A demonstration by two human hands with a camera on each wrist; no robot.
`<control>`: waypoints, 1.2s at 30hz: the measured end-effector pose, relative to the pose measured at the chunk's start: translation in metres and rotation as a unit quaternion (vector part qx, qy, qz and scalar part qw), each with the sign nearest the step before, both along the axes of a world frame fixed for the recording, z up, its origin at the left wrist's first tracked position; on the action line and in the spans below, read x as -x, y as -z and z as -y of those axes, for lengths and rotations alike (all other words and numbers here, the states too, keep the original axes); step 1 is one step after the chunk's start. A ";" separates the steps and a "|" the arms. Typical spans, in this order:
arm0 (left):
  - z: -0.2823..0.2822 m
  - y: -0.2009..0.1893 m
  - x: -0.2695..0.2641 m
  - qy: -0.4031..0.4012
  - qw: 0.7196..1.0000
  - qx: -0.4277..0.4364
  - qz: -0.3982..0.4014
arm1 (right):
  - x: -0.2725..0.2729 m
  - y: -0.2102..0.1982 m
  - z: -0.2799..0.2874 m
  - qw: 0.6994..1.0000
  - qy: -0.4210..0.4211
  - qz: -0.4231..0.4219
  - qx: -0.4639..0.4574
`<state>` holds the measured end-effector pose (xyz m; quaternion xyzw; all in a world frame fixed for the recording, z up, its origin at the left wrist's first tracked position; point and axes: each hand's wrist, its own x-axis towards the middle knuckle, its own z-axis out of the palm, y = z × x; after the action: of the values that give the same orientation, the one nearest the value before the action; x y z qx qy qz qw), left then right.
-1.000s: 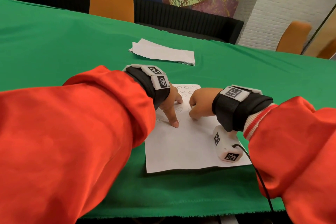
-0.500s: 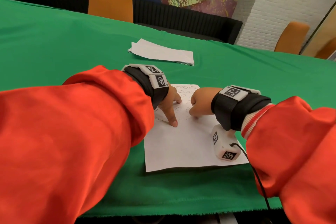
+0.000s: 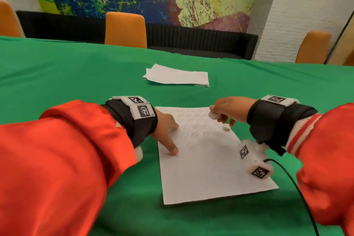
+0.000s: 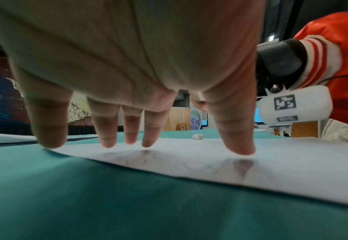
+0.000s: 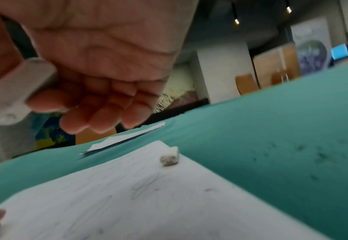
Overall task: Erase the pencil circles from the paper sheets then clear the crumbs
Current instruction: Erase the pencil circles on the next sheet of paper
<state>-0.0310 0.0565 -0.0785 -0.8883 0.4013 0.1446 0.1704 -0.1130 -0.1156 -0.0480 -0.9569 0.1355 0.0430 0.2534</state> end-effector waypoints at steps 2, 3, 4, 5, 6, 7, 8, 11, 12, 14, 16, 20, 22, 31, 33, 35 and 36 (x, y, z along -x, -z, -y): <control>-0.002 0.001 -0.002 -0.014 1.000 -0.015 0.003 | 0.003 -0.001 0.002 0.984 0.055 0.049 -0.165; -0.003 0.002 -0.004 -0.022 1.000 -0.019 0.000 | 0.004 0.000 0.003 0.962 0.083 0.069 -0.250; -0.003 0.002 -0.006 -0.030 0.999 -0.023 -0.005 | 0.006 0.001 0.002 0.936 0.106 0.083 -0.325; -0.004 0.002 -0.008 -0.035 0.999 -0.026 -0.011 | 0.007 0.003 0.000 0.910 0.126 0.094 -0.384; -0.003 0.003 -0.009 -0.037 0.999 -0.027 -0.016 | 0.010 0.005 -0.002 0.884 0.143 0.101 -0.433; -0.003 0.004 -0.011 -0.036 0.999 -0.026 -0.019 | 0.012 0.008 -0.006 0.861 0.156 0.104 -0.473; -0.003 0.005 -0.011 -0.033 0.999 -0.025 -0.019 | 0.014 0.012 -0.010 0.841 0.170 0.103 -0.503; -0.002 0.007 -0.013 -0.031 0.999 -0.025 -0.014 | 0.018 0.027 -0.029 0.804 0.193 0.080 -0.557; -0.001 0.007 -0.014 -0.031 0.999 -0.026 -0.010 | 0.018 0.032 -0.037 0.795 0.199 0.070 -0.569; -0.001 0.008 -0.014 -0.032 0.999 -0.027 -0.005 | 0.017 0.042 -0.050 0.772 0.212 0.051 -0.597; -0.001 0.009 -0.015 -0.033 0.999 -0.024 -0.001 | 0.016 0.050 -0.061 0.751 0.219 0.038 -0.622; -0.001 0.012 -0.017 -0.037 0.999 -0.020 0.002 | 0.022 0.056 -0.051 0.732 0.280 0.095 -0.614; -0.001 0.013 -0.019 -0.037 0.999 -0.025 0.002 | 0.026 0.055 -0.030 0.722 0.328 0.162 -0.587; -0.003 0.017 -0.026 -0.038 0.999 -0.015 -0.006 | 0.028 0.032 -0.047 0.684 0.303 0.182 -0.639; -0.002 0.017 -0.026 -0.034 0.999 -0.016 -0.005 | 0.024 0.046 -0.061 0.683 0.289 0.123 -0.659; -0.001 0.017 -0.026 -0.030 0.999 -0.018 -0.003 | 0.021 0.057 -0.063 0.676 0.294 0.115 -0.666; -0.001 0.017 -0.026 -0.031 0.999 -0.019 -0.002 | 0.022 0.059 -0.060 0.671 0.303 0.128 -0.665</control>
<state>-0.0050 0.0573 -0.0953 -0.8964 0.3714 0.1589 0.1824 -0.1348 -0.0559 -0.1070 -0.4381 0.3199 -0.0805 0.8362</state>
